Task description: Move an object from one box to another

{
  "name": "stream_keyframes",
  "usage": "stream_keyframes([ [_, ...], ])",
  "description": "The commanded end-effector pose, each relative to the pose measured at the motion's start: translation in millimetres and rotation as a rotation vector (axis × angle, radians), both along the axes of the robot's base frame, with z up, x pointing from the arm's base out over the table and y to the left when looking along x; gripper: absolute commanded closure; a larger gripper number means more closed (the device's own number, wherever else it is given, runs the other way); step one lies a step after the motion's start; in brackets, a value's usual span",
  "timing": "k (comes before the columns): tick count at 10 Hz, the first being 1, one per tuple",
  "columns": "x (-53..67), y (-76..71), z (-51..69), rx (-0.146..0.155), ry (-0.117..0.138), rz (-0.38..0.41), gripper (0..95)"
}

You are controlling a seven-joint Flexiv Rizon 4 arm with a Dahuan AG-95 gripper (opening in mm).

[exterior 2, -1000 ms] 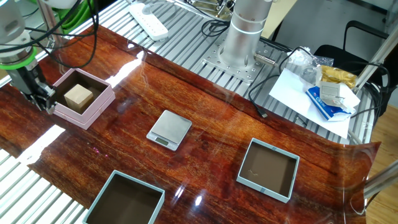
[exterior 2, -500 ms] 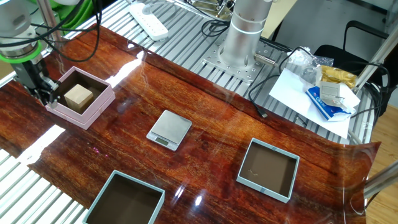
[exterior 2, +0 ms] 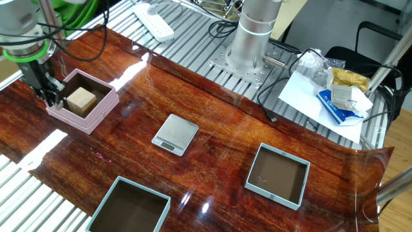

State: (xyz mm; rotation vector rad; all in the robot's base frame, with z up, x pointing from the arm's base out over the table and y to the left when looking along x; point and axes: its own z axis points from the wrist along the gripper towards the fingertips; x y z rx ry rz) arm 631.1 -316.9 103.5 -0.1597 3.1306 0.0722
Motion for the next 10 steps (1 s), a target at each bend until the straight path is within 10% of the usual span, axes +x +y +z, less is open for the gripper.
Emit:
stream_keyframes([
  [1,-8.6,9.2,0.4,-0.007,0.003,0.012,57.0],
  [4,-20.4,20.1,-0.1,-0.017,-0.003,0.009,57.0],
  [5,-25.4,24.0,-1.4,-0.018,-0.002,0.005,38.0],
  [10,-32.8,29.1,-4.5,-0.038,0.006,0.044,38.0],
])
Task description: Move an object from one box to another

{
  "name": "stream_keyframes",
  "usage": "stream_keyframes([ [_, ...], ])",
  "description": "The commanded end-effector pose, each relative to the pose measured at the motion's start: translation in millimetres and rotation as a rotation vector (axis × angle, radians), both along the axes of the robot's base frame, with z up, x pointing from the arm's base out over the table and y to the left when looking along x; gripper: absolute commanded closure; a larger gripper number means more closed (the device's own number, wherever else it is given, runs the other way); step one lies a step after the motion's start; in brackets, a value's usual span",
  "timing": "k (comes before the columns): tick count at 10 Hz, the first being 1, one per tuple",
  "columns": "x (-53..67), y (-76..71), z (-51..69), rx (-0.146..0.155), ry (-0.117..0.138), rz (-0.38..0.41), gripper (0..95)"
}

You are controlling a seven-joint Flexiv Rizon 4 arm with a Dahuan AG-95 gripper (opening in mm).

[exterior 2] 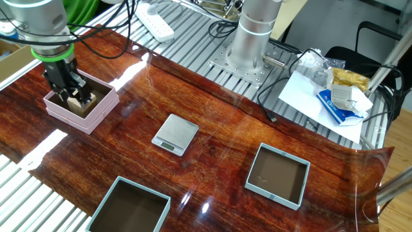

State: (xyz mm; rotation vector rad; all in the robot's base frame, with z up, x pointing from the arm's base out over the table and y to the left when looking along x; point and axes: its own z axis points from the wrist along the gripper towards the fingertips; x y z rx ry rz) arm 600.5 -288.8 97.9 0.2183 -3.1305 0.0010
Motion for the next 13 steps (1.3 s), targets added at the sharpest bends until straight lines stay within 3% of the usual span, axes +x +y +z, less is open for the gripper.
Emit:
stream_keyframes([
  [1,-2.2,1.0,1.3,0.008,0.000,0.022,38.0],
  [6,-2.2,1.0,1.3,0.027,-0.006,0.076,38.0],
  [7,-2.1,0.9,1.4,0.036,-0.009,0.063,38.0],
  [9,-1.9,0.8,1.5,0.023,-0.013,-0.004,38.0],
  [10,-1.9,0.8,1.4,0.021,-0.022,-0.056,19.0],
  [11,-1.9,0.8,1.4,0.014,-0.033,-0.080,19.0],
  [13,-1.8,0.7,1.5,0.011,-0.028,-0.101,19.0],
])
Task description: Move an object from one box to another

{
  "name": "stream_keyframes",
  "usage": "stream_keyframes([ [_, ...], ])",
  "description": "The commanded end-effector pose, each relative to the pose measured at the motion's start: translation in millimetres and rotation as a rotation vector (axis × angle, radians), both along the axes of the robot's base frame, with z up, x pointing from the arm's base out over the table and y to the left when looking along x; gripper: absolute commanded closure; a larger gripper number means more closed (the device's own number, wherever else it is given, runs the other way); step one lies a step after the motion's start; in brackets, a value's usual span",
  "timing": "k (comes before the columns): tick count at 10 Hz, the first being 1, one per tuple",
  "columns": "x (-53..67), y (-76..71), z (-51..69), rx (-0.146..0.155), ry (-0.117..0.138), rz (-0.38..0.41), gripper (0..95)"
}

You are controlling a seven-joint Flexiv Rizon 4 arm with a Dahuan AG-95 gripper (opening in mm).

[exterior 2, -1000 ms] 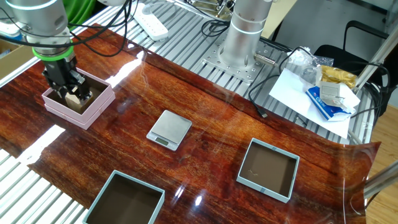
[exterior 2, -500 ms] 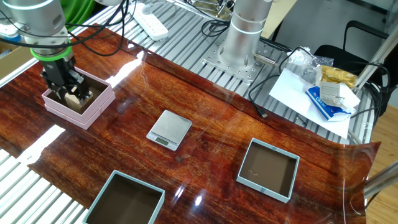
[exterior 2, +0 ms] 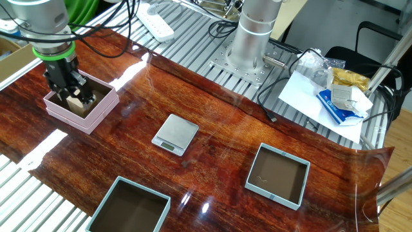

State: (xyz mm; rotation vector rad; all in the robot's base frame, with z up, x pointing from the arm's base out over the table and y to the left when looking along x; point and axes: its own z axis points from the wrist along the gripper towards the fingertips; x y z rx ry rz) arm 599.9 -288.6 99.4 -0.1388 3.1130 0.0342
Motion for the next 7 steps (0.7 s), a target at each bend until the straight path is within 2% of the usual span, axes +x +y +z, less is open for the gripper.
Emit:
stream_keyframes([
  [1,-1.1,0.4,0.0,-0.022,0.002,-0.060,19.0],
  [7,2.5,-1.9,1.6,-0.019,0.002,-0.079,19.0],
])
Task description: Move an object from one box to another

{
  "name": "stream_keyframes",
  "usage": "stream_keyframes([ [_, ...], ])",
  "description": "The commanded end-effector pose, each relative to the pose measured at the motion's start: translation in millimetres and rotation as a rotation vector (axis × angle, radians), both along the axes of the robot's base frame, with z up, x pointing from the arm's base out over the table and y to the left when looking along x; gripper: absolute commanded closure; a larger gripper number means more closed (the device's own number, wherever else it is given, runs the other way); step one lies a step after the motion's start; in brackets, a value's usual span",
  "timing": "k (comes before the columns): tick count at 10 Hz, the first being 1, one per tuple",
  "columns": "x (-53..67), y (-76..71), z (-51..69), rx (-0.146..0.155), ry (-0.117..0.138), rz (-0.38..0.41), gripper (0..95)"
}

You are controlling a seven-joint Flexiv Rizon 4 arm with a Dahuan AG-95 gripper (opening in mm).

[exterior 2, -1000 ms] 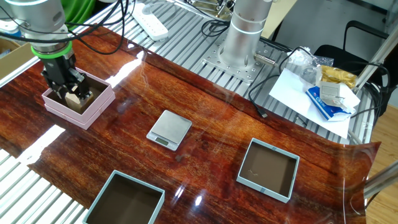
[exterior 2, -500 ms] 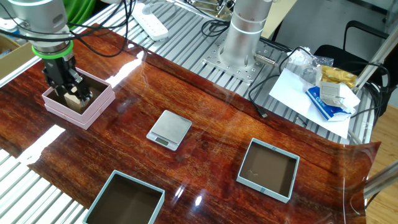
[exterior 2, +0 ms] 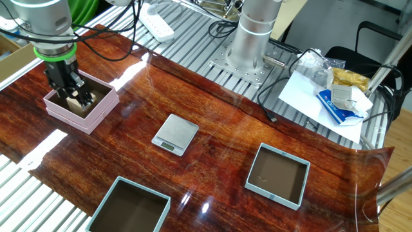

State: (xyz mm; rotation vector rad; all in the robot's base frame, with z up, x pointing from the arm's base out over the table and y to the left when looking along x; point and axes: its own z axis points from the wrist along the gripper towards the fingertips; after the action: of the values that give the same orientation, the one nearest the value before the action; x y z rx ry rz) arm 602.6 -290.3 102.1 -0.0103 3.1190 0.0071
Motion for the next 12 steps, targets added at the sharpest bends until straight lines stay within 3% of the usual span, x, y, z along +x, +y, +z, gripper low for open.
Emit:
stream_keyframes([
  [1,-0.2,-0.3,-1.0,0.001,-0.001,0.010,19.0],
  [5,-0.2,-0.3,-1.0,0.025,-0.002,0.010,19.0],
  [9,-0.2,-0.3,-1.0,0.023,-0.010,-0.007,19.0],
  [12,-0.2,-0.3,-1.0,0.020,-0.001,-0.009,19.0],
])
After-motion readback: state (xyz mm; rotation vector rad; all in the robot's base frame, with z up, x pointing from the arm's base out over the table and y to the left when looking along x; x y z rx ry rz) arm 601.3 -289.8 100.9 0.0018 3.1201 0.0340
